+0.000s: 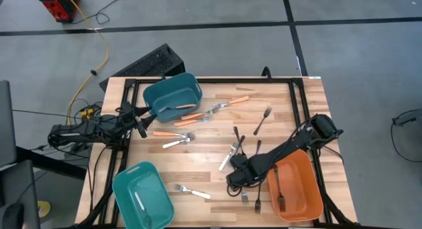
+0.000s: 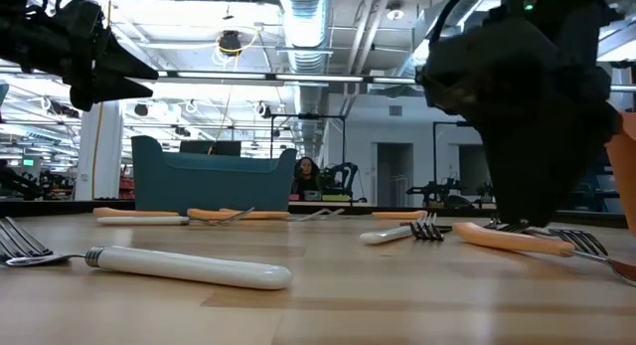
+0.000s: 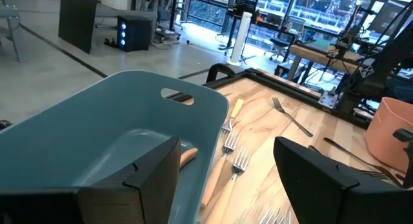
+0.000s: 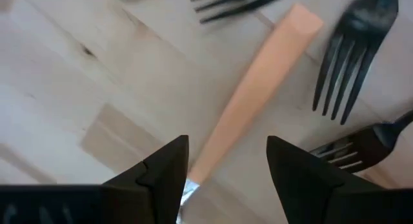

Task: Sort silverware by color (type)
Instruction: Put the orange fork into the blue bin

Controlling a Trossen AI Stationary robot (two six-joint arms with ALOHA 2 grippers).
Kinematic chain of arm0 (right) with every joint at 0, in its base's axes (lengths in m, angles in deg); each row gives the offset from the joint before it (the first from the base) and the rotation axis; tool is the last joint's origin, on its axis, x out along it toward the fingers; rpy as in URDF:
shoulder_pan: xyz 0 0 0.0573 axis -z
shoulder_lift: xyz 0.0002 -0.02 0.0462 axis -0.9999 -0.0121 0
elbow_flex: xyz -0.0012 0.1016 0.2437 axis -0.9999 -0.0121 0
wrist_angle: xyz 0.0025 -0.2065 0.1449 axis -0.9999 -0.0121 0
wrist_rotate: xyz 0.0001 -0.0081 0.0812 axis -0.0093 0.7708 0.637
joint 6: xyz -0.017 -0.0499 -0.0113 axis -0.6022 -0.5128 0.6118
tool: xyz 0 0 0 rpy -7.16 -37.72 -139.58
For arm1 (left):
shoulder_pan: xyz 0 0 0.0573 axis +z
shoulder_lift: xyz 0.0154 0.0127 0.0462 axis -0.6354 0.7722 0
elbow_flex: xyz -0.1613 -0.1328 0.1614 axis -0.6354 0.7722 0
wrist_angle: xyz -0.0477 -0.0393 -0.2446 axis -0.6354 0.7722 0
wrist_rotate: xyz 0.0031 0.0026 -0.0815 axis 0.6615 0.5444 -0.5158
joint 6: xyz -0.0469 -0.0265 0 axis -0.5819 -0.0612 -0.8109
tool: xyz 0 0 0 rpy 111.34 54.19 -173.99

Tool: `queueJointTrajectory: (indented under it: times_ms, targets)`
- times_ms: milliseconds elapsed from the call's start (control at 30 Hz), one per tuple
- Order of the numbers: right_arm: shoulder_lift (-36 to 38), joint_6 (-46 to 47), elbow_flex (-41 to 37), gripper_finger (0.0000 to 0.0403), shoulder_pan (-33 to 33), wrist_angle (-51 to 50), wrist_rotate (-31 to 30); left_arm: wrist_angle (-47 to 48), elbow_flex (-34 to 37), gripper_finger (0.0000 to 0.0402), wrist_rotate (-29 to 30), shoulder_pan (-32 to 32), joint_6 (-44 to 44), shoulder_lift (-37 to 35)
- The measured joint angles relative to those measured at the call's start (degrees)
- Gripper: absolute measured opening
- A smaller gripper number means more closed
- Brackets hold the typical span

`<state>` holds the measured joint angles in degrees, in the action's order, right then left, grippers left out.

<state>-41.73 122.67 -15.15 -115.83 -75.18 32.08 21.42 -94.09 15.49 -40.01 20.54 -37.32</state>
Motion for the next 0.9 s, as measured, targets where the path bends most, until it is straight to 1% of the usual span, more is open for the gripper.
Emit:
queueJointTrajectory:
  times_ms: [167,300,433,567,733,900]
  targets:
    - [-0.02,0.07,0.00,0.0235,0.04,0.05,-0.59,0.01,0.00,0.0235,0.04,0.00,-0.55,0.01]
    - [-2.17,-0.18,-0.12,0.0235,0.15,1.13,-0.76,0.05,0.00,0.0235,0.04,0.00,-0.68,0.00]
    - [-3.96,-1.22,0.33,0.0234,0.67,3.32,0.16,0.05,0.00,0.0235,0.05,0.00,-0.71,0.02]
    - [-4.78,-1.24,0.42,0.0228,0.67,3.15,0.74,0.65,0.00,0.0235,0.07,0.00,-0.85,0.00]
    - [-4.70,-1.21,0.40,0.0190,0.68,2.47,0.84,0.41,0.00,0.0235,0.15,0.00,-0.92,0.09]
    - [-4.81,-1.59,0.35,0.0133,0.69,1.74,1.01,0.43,0.00,0.0235,0.17,0.00,-0.90,0.09]
